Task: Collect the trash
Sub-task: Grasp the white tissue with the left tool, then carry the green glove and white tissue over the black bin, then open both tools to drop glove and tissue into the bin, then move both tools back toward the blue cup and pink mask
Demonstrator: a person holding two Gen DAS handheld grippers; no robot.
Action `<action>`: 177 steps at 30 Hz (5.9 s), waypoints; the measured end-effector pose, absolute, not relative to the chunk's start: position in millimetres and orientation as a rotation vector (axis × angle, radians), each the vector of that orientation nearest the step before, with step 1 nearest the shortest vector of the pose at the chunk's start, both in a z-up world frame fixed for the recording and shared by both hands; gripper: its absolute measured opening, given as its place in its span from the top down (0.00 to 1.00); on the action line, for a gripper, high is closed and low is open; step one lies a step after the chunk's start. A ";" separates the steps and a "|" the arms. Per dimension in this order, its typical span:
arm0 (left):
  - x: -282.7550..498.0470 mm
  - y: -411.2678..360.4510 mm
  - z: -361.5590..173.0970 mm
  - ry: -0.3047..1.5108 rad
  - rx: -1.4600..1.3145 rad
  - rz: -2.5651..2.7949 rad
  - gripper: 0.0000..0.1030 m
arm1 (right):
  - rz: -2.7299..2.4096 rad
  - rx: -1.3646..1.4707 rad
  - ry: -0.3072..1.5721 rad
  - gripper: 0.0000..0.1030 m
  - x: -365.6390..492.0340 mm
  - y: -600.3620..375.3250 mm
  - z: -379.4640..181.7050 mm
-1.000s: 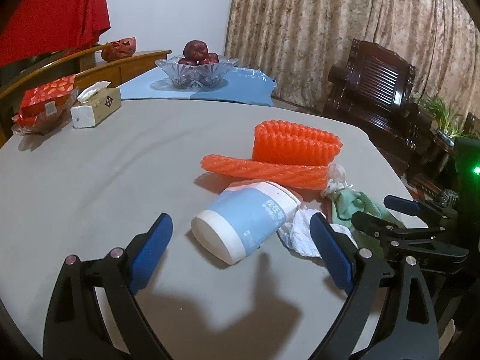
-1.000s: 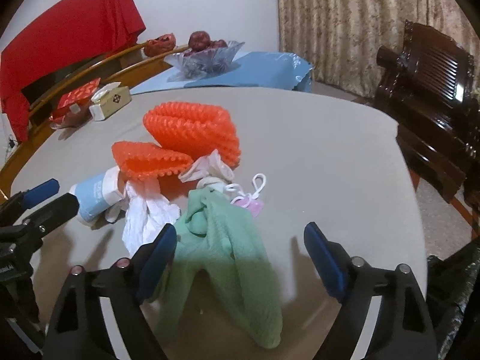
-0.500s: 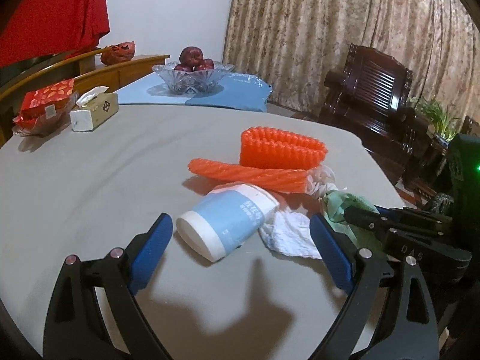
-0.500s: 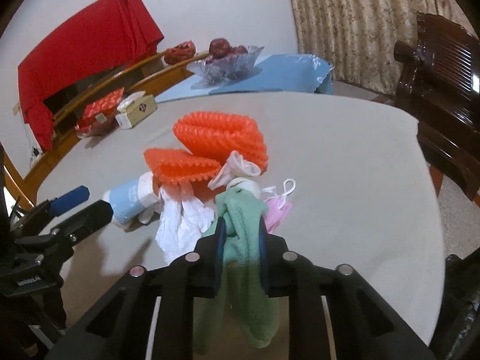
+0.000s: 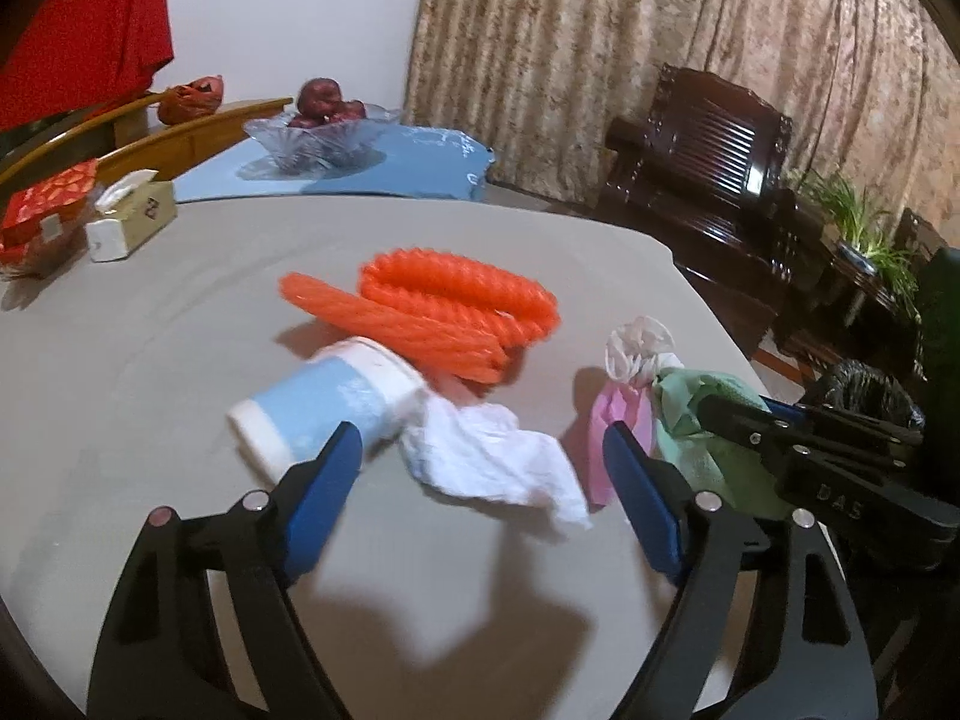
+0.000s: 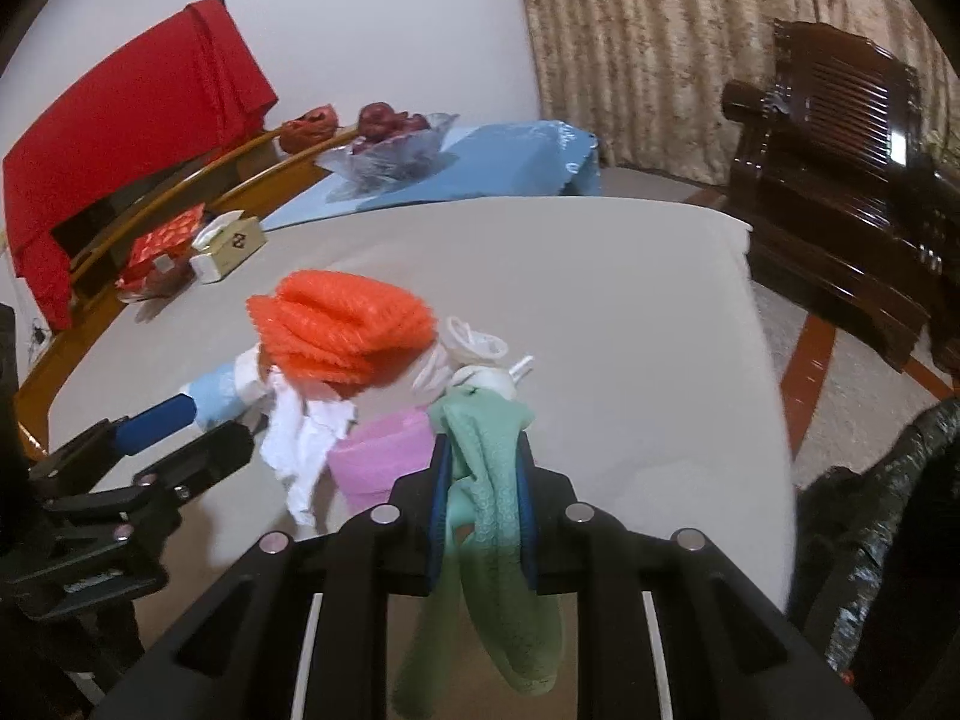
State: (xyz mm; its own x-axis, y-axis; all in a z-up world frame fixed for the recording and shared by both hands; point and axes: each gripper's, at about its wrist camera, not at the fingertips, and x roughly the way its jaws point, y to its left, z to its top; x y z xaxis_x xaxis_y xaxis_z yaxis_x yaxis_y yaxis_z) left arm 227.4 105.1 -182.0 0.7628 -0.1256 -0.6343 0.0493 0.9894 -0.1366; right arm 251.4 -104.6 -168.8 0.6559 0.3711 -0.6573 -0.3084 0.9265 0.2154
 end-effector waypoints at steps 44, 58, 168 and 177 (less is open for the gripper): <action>208.5 79.6 -185.1 0.783 -0.161 -0.224 0.94 | 0.364 0.107 0.855 0.74 244.3 -123.1 -189.1; 190.4 77.2 -150.5 0.698 -0.159 -0.243 0.94 | 0.379 0.118 0.739 0.90 225.7 -128.2 -141.4; 146.2 -150.3 -127.6 0.624 0.015 -0.618 0.13 | -0.177 0.253 0.617 0.06 49.7 -386.5 -111.1; 145.4 -67.0 -115.1 0.587 -0.012 -0.439 0.12 | -0.059 0.216 0.582 0.06 71.0 -332.5 -91.7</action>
State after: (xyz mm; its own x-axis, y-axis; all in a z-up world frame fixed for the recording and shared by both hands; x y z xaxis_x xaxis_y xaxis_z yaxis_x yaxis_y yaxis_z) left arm 145.4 -67.0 -115.1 0.7429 -0.4042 -0.5335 0.3973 0.9078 -0.1345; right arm 71.0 -332.5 -91.7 0.8345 0.0057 -0.5510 0.1158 0.9758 0.1856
